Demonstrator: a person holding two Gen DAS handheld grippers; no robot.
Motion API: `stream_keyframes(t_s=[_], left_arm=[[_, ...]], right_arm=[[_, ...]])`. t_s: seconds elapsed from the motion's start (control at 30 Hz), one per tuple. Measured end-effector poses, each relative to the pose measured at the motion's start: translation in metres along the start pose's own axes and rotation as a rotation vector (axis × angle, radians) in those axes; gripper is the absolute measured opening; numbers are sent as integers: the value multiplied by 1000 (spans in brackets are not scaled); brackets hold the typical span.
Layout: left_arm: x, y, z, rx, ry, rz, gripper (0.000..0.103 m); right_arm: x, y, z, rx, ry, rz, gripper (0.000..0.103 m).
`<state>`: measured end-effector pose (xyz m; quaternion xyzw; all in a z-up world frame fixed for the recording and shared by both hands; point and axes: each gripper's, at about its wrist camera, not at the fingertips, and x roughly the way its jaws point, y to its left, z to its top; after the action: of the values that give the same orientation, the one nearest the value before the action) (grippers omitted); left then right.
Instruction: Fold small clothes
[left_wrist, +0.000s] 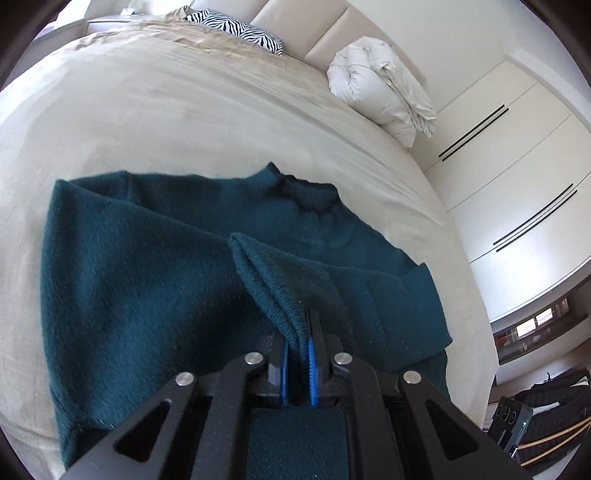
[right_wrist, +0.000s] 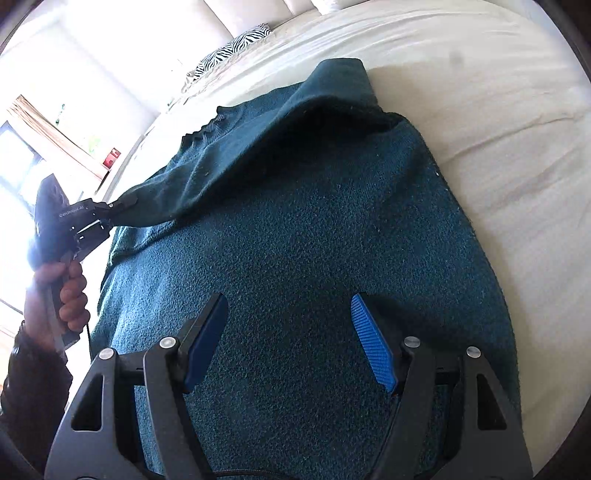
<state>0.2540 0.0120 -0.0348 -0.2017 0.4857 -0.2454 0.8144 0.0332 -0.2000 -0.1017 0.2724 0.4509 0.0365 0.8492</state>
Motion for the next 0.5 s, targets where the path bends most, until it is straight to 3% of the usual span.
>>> stream_keyframes(t_s=[0.33,0.5], left_arm=[[2,21,-25,-10,-75,31,12],[12,36,-26,-55,-55,-4,16]], right_arm=[[1,-7,3,26,4,33,69],[-12,-24,24,122,11,163,69]])
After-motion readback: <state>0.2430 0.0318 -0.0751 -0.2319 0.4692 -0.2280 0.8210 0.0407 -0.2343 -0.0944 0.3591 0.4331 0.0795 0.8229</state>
